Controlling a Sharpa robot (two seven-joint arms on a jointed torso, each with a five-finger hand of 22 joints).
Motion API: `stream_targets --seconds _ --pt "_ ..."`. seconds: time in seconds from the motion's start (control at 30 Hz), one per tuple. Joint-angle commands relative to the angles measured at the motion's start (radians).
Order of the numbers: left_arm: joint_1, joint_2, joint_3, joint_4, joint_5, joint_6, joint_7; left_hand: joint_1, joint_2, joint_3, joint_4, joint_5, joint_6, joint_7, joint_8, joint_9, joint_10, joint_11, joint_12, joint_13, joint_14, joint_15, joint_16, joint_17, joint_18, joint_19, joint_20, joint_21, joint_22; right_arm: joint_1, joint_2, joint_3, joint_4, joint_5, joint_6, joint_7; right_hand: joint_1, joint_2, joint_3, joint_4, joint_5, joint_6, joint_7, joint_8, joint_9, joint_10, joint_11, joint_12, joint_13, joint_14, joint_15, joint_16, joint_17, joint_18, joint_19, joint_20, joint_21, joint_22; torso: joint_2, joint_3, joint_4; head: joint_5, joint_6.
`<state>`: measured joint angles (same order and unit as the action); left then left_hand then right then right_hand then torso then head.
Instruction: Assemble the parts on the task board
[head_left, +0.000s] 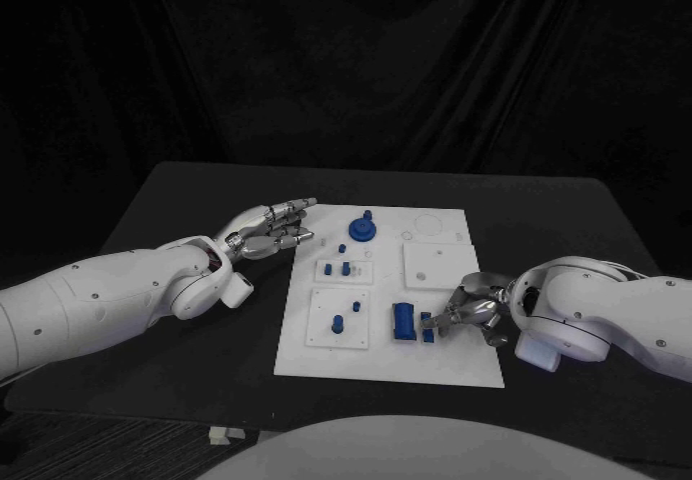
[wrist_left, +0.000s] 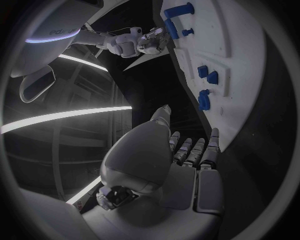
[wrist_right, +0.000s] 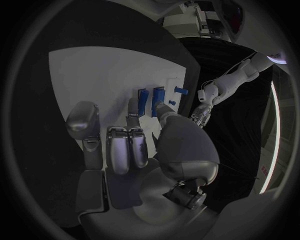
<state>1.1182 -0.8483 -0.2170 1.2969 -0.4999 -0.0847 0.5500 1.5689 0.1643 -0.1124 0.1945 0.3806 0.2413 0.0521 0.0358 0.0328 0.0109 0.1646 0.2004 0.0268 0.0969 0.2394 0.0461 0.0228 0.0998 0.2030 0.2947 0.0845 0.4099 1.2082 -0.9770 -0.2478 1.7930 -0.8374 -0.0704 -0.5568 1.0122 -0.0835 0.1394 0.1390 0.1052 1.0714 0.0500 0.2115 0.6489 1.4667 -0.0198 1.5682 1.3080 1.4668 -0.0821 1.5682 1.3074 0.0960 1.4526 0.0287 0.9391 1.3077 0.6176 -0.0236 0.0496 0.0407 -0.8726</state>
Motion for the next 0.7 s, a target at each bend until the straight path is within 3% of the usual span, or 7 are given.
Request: stream_targets --seconds 0.03,0.17,0.27,0.3,0.37,0.5,0.7 --pt "-0.002 -0.001 0.001 0.003 0.006 0.008 0.011 0.0 0.01 0.006 0.001 0.005 -0.002 0.006 0.002 0.001 0.001 0.006 0.0 0.001 0.003 0.005 0.006 0.001 -0.02 0.008 -0.001 0.004 -0.001 -0.009 -0.019 0.0 0.025 -0.083 -0.005 0.044 0.017 -0.011 -0.016 0.008 -0.018 -0.011 -0.003 0.021 0.034 0.104 -0.007 0.003 0.263 0.104 -0.003 0.003 0.263 0.011 0.001 -0.005 -0.003 0.121 0.0 -0.0002 -0.0009 0.001 0.0" --pt "-0.002 -0.001 0.001 0.003 0.006 0.008 0.011 0.0 0.011 0.006 0.001 0.006 -0.001 0.008 0.002 0.001 0.001 0.006 0.001 0.001 0.004 0.006 0.007 0.001 -0.02 0.008 -0.001 0.005 -0.001 -0.021 -0.048 0.0 0.054 -0.135 0.002 0.052 0.055 -0.028 -0.038 0.053 -0.039 -0.05 -0.011 0.109 0.134 0.104 -0.012 0.003 0.263 0.104 -0.009 0.003 0.263 0.011 0.001 -0.01 -0.006 0.121 0.0 -0.0001 -0.0002 -0.002 0.0" --pt "-0.003 -0.002 0.001 0.003 0.006 0.009 0.011 0.0 0.011 0.006 0.001 0.006 -0.001 0.008 0.002 0.001 0.001 0.006 0.001 0.001 0.004 0.006 0.007 0.001 -0.02 0.008 -0.001 0.005 -0.001 -0.029 -0.063 0.0 0.07 -0.173 0.002 0.057 0.108 -0.049 -0.054 0.114 -0.042 -0.107 -0.024 0.281 0.3 0.104 -0.028 0.003 0.263 0.104 -0.016 0.003 0.263 0.012 0.003 -0.02 -0.005 0.122 0.001 0.0003 -0.0013 -0.003 0.0" --pt "-0.003 -0.002 0.001 0.002 0.006 0.009 0.011 0.0 0.011 0.006 0.001 0.006 -0.001 0.008 0.002 0.001 0.001 0.006 0.001 0.001 0.004 0.006 0.007 0.001 -0.02 0.008 -0.001 0.005 -0.001 -0.031 -0.065 0.0 0.072 -0.179 0.002 0.058 0.11 -0.05 -0.054 0.116 -0.042 -0.111 -0.026 0.286 0.306 0.104 -0.026 0.003 0.263 0.104 -0.018 0.003 0.263 0.011 0.003 -0.019 -0.005 0.122 0.001 0.0004 -0.0015 -0.003 0.0" --pt "-0.005 -0.003 0.001 0.002 0.006 0.01 0.011 0.0 0.011 0.007 0.001 0.006 0.0 0.008 0.003 0.001 0.001 0.006 0.001 0.001 0.004 0.006 0.007 0.001 -0.02 0.008 -0.001 0.005 -0.002 -0.037 -0.072 0.0 0.079 -0.203 0.002 0.061 0.127 -0.058 -0.06 0.139 -0.042 -0.137 -0.034 0.363 0.383 0.104 -0.033 0.003 0.263 0.104 -0.028 0.003 0.263 0.008 0.004 -0.021 -0.004 0.122 0.0 0.0004 -0.0014 -0.004 0.0" --pt "-0.006 -0.002 0.001 0.002 0.006 0.011 0.011 0.001 0.011 0.007 0.001 0.006 0.0 0.009 0.003 0.001 0.001 0.006 0.001 0.001 0.005 0.006 0.007 0.001 -0.02 0.01 -0.001 0.005 0.001 -0.045 -0.075 0.0 0.08 -0.219 0.003 0.06 0.136 -0.056 -0.061 0.147 -0.038 -0.155 -0.041 0.415 0.438 0.104 -0.037 0.003 0.263 0.104 -0.029 0.003 0.263 0.009 0.006 -0.028 0.001 0.124 0.0 -0.0001 -0.0006 -0.006 0.0" --pt "-0.008 -0.004 0.001 0.002 0.006 0.01 0.012 0.001 0.011 0.007 0.001 0.007 0.0 0.009 0.002 0.001 0.001 0.006 0.001 0.001 0.004 0.006 0.007 0.001 -0.02 0.01 -0.001 0.005 0.001 -0.052 -0.07 0.0 0.067 -0.229 0.003 0.06 0.132 -0.046 -0.061 0.148 -0.04 -0.161 -0.045 0.449 0.473 0.104 -0.041 0.003 0.263 0.104 -0.032 0.003 0.263 0.009 0.007 -0.03 0.004 0.124 0.0 0.0004 -0.0021 -0.001 0.0"
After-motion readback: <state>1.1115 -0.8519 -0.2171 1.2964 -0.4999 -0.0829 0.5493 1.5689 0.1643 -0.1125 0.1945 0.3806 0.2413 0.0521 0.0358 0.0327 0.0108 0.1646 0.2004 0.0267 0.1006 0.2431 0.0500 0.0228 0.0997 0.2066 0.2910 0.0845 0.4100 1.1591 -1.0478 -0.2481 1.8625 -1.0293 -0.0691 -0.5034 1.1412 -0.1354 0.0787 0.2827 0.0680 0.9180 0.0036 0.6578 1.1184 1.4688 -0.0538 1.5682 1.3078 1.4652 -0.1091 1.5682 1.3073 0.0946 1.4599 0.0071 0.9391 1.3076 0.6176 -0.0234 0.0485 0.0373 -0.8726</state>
